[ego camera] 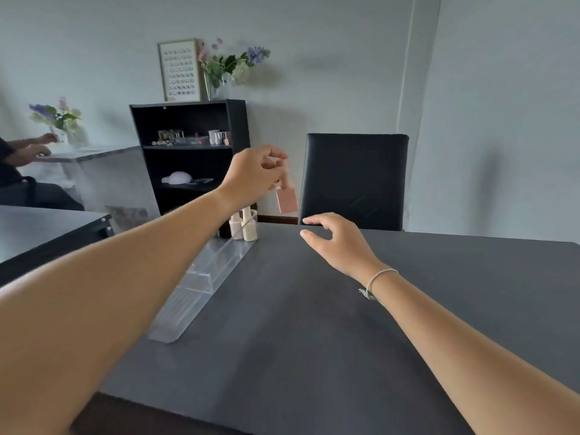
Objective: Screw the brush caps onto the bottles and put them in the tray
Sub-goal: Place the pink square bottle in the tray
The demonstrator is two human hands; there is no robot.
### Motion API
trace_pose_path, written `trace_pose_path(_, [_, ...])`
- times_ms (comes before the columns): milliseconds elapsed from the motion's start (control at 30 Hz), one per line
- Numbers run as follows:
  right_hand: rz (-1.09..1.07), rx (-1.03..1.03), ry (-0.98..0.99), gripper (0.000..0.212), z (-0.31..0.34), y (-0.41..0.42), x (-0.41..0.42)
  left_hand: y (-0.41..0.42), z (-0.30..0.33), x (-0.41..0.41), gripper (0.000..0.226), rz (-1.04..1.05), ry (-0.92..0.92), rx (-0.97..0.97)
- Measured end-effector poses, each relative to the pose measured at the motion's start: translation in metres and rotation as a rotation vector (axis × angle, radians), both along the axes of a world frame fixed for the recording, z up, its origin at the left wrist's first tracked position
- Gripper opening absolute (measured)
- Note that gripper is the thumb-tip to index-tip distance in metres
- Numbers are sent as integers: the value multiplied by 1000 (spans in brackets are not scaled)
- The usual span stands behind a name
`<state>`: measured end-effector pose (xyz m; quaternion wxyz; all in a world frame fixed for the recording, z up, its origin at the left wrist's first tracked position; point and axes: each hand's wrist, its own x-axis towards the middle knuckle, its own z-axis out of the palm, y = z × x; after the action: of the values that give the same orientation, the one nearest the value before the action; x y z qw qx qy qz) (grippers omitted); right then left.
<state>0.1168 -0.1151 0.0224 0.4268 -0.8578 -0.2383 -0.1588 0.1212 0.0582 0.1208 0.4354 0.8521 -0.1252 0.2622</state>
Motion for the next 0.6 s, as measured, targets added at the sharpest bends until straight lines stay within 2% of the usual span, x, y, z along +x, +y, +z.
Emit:
trace_pose_path(233, [268,-42,-69,35,11,91,-6,88,8,-17,25,148,-12,13])
trace_pose_path(433, [312,-99,-73,35,5,121,4,141,-6,-20,23,231,15,19])
trace_pose_path(600, [338,-47,-98,20,2,122,0,160,-16,-20,22,278,46,34])
